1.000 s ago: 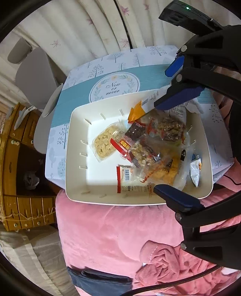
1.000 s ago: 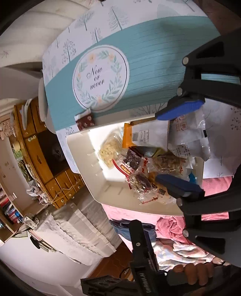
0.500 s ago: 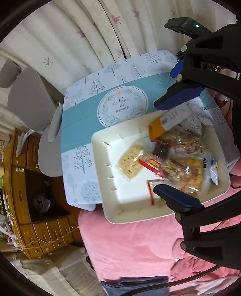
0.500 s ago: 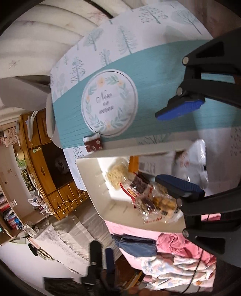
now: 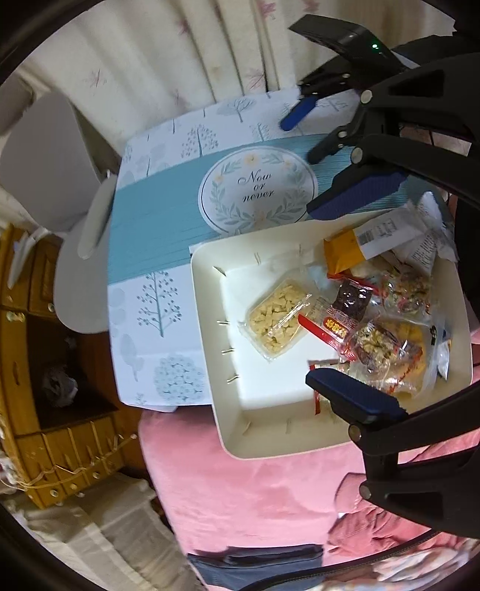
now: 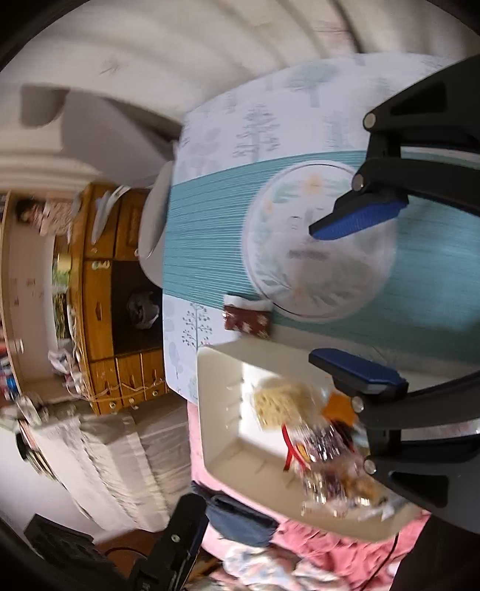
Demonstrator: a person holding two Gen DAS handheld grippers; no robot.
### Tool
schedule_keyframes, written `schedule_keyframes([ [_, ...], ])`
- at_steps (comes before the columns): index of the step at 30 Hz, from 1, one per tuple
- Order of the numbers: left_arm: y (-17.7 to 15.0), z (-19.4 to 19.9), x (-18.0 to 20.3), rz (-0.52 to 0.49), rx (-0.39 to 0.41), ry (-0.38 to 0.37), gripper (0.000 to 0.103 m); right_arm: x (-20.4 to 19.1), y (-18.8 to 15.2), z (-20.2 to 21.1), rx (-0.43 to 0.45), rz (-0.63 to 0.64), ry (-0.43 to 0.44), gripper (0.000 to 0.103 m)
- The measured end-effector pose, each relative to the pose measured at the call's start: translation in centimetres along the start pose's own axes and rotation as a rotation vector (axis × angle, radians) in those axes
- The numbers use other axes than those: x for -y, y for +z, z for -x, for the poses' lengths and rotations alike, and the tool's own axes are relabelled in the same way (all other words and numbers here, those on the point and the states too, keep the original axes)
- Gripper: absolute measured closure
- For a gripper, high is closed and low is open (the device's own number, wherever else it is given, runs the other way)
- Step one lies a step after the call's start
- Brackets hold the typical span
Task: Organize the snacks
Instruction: 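Move the right gripper to the maroon snowflake packet and grasp it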
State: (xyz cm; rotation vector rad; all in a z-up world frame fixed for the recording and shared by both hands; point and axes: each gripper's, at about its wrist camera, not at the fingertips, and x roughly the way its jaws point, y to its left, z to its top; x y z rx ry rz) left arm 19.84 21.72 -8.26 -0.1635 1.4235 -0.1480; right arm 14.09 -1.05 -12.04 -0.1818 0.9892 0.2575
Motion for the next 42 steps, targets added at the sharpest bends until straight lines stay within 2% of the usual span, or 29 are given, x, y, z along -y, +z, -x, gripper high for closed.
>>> schedule_keyframes([
  [6,0.2,-3.2,-0.2,0.094,-0.022,0.028,0.022,0.4,1.7,-5.7,0.01,0.134,0.066,0.042],
  [10,-0.4,-4.9,-1.0,0.186,-0.007,0.007,0.022,-0.1,1.7,-9.1,0.011,0.18,0.108,0.042],
  [16,-1.7,-5.9,-2.4,0.272,0.026,-0.026,0.022,-0.8,1.5,-13.2,-0.013,0.19,0.16,0.042],
  [21,-2.3,-5.9,-3.7,0.311,0.062,-0.017,0.022,-0.5,1.6,-15.3,-0.013,0.18,0.163,0.042],
  [25,-2.6,-6.3,-4.3,0.337,0.061,-0.03,0.022,-0.6,2.3,-16.5,-0.007,0.202,0.166,0.041],
  [35,-3.6,-6.7,-4.2,0.345,0.032,-0.044,0.022,-0.5,4.3,-18.2,-0.017,0.312,0.274,0.041],
  [37,-3.9,-6.6,-4.4,0.355,0.033,-0.043,0.022,-0.6,4.5,-18.3,-0.009,0.343,0.285,0.044],
  [42,-4.6,-6.0,-4.9,0.39,0.045,-0.031,0.022,-1.7,4.8,-18.4,-0.007,0.372,0.301,0.072],
])
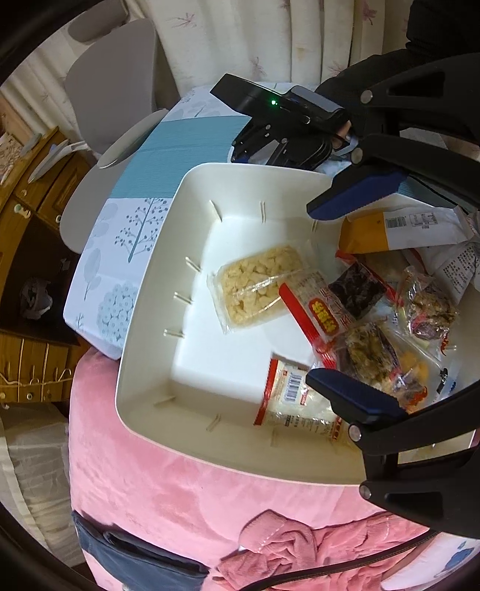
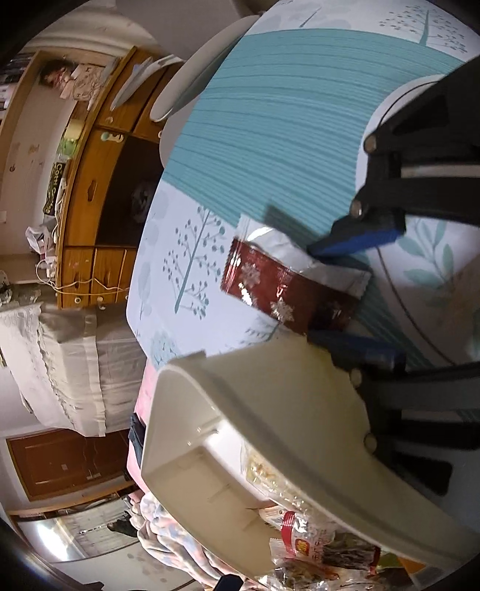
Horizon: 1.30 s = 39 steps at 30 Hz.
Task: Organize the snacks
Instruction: 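Move the right gripper to the maroon snowflake packet and grasp it, then carry the maroon packet with the right gripper into the tray and release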
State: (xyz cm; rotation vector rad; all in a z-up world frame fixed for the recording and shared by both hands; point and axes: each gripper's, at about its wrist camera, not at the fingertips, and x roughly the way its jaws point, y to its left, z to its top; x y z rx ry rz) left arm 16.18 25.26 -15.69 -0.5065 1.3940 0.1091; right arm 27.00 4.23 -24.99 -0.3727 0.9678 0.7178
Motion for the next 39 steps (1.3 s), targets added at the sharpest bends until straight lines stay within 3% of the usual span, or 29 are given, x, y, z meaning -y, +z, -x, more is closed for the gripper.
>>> schedule_keyframes([
  [9,-1.1,1.1,-0.4,0.031,0.014,0.012,0.022,0.1,0.4,0.0,-0.006,-0.036,0.004,0.085],
  [19,-2.7,3.1,0.0,0.031,0.031,0.026,0.022,1.1,1.0,1.3,0.003,-0.159,-0.029,0.089],
  [28,-4.3,4.9,0.4,-0.026,0.042,-0.005,0.022,1.2,2.1,7.5,0.089,-0.267,-0.059,0.089],
  [39,-9.4,9.8,-1.9,-0.1,0.127,-0.03,0.022,-5.1,2.9,15.1,0.152,-0.301,-0.11,0.089],
])
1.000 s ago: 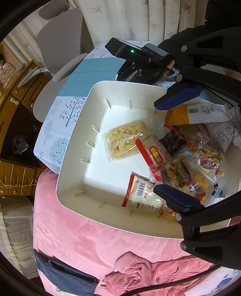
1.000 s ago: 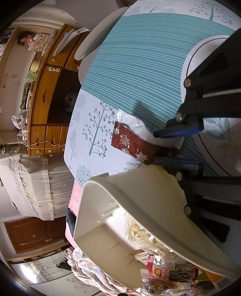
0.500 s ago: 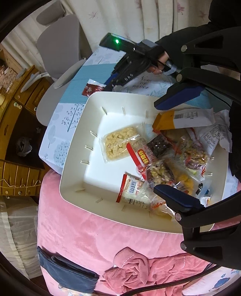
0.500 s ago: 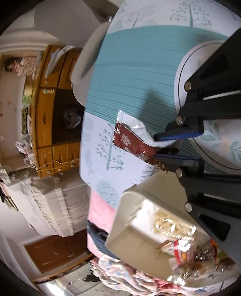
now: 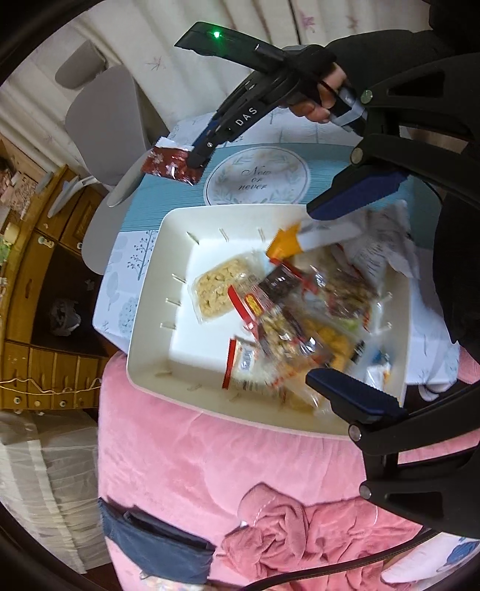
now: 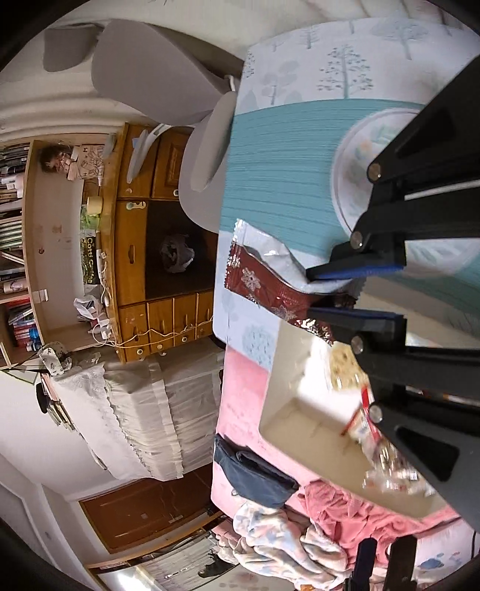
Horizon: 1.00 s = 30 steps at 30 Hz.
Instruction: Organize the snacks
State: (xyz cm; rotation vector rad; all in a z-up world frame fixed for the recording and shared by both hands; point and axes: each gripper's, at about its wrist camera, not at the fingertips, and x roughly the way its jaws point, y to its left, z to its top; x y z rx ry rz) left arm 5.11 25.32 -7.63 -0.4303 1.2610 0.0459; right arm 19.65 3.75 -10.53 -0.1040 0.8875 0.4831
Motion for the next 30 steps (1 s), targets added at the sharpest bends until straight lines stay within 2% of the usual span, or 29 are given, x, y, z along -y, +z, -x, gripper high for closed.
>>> schedule_keyframes([
  [6,-2.8,3.6,-1.4,-0.027,0.055,-0.021,0.022,-4.5,-2.2,2.5,-0.028,-0.019,0.029,0.089],
  [9,-4.1,5.0,-1.6,-0.053,0.097,-0.027,0.022,-7.0,-3.7,3.1,-0.079,-0.057,0.043,0.089],
  [16,-7.1,6.1,-1.7,-0.053,0.125,-0.065,0.022,-10.3,-7.4,4.7,-0.14,-0.118,0.095,0.086],
  [21,-9.0,6.1,-1.1,-0.05,0.124,-0.047,0.022,-10.9,-10.2,7.4,-0.18,-0.16,0.098,0.07],
  [26,-10.2,6.6,0.0,-0.035,0.147,-0.033,0.022,-10.2,-12.0,10.7,-0.213,-0.178,0.1,0.067],
  [30,-10.9,7.4,2.0,-0.021,0.198,0.011,0.022,-8.6,-12.7,14.1,-0.201,-0.186,0.104,0.05],
])
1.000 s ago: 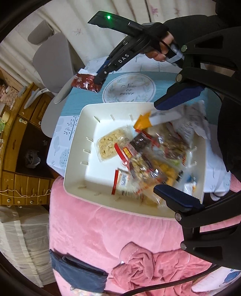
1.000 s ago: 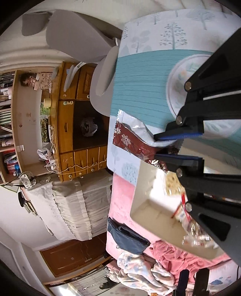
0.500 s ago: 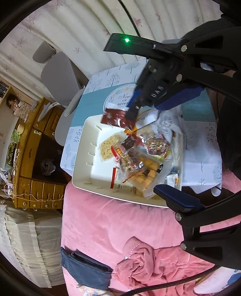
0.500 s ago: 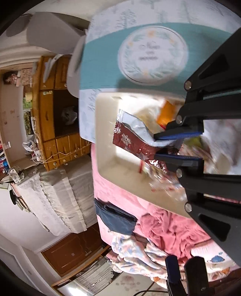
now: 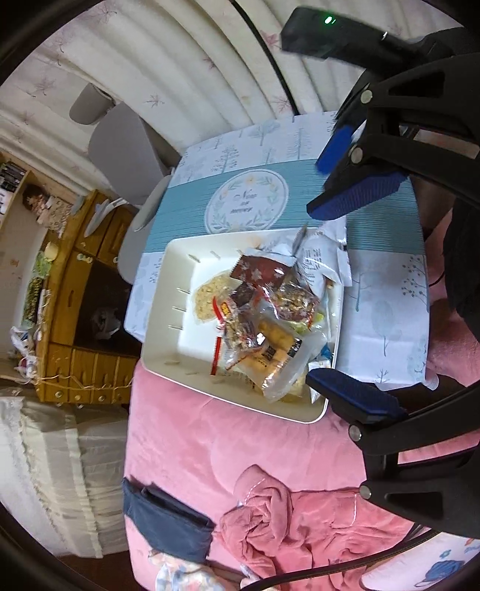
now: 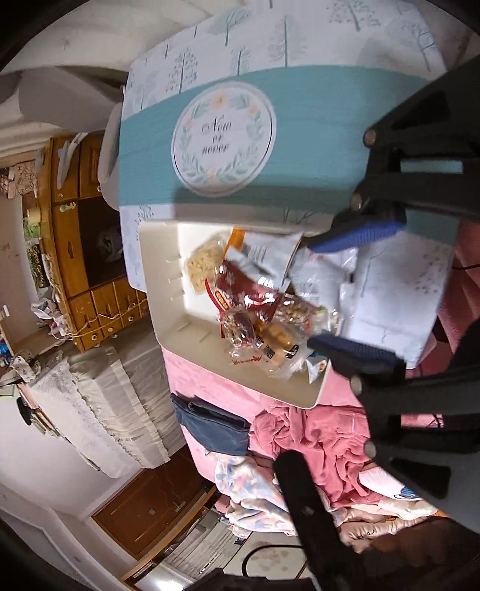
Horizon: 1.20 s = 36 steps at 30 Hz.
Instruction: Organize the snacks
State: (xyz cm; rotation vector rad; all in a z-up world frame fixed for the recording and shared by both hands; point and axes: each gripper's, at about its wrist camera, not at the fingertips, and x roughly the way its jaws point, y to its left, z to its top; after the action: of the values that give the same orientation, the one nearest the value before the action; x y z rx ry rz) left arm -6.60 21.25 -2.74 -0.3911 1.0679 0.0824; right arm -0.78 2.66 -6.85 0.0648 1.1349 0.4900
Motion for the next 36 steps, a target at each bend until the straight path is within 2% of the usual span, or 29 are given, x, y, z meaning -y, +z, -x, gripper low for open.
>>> schedule_keyframes([
  [4,-0.6,0.7,3.1,0.015,0.039,0.048,0.019,2.8,-0.2,3.7,0.016,0.011,-0.019,0.048],
  [7,-1.3,0.8,6.2,0.041,0.053,0.086,0.015,5.4,-0.1,6.2,-0.007,0.012,-0.023,0.04],
  [10,-1.9,0.2,9.6,0.042,0.046,0.086,0.012,8.7,-0.4,8.8,-0.032,-0.017,-0.007,0.039],
  [13,-2.6,-0.6,12.7,0.061,0.033,0.09,0.012,11.8,-1.1,10.8,-0.064,-0.035,-0.033,0.037],
  [17,-3.2,-0.9,16.9,0.016,0.027,0.095,0.011,14.8,-1.7,12.9,-0.119,-0.071,-0.033,0.034],
  [20,-3.3,-0.7,19.2,-0.02,0.006,0.082,0.006,15.3,-2.3,14.4,-0.123,-0.036,-0.08,0.029],
  [24,-3.2,0.0,22.0,-0.074,0.01,0.102,0.002,15.3,-2.6,15.9,-0.111,-0.019,-0.08,0.026],
  [29,-3.5,1.1,23.2,-0.114,0.032,0.132,0.0,14.9,-2.1,17.9,-0.052,-0.005,-0.084,0.01],
  [36,-3.9,2.5,23.2,-0.152,0.076,0.162,0.0,14.3,-2.0,17.6,-0.038,-0.06,-0.12,0.0],
])
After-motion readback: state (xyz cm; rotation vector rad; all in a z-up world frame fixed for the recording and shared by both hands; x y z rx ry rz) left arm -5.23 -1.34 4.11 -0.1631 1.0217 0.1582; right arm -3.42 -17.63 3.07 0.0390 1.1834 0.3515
